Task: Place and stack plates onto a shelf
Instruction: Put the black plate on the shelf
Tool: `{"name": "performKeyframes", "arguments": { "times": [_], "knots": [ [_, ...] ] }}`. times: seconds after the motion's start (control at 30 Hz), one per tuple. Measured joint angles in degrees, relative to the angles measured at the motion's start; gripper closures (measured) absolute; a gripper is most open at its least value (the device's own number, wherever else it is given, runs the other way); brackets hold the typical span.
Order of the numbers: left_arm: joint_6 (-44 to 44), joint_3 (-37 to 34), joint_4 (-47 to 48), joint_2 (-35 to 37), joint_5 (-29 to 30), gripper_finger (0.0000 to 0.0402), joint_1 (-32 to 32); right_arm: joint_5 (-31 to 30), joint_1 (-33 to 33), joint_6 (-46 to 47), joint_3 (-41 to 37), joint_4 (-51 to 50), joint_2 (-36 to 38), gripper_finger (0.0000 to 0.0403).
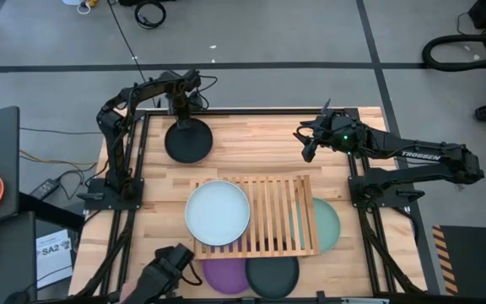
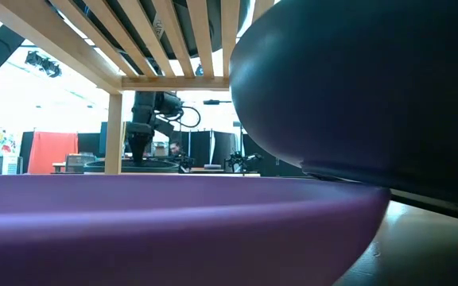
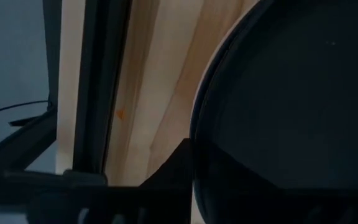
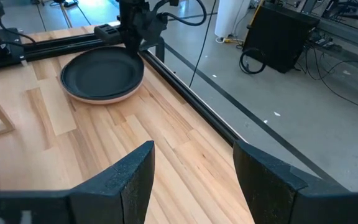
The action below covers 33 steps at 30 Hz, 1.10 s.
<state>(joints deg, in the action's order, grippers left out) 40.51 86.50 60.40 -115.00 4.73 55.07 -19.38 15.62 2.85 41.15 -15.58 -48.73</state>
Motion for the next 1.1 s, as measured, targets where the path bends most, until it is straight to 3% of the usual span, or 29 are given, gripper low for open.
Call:
{"name": "performKeyframes", "arguments": {
  "times": [0.73, 1.1],
  "knots": [
    [0.15, 11.69, 12.19, 4.13, -0.77, 0.0385, -0.02, 0.00, 0.01, 0.00, 0.00, -0.02, -0.02, 0.0180],
    [-2.81, 17.41, 13.96, 4.09, -6.07, 0.0385, 0.02, 0.00, 0.00, 0.09, 0.00, -0.01, -0.02, 0.0180]
  ]
}}
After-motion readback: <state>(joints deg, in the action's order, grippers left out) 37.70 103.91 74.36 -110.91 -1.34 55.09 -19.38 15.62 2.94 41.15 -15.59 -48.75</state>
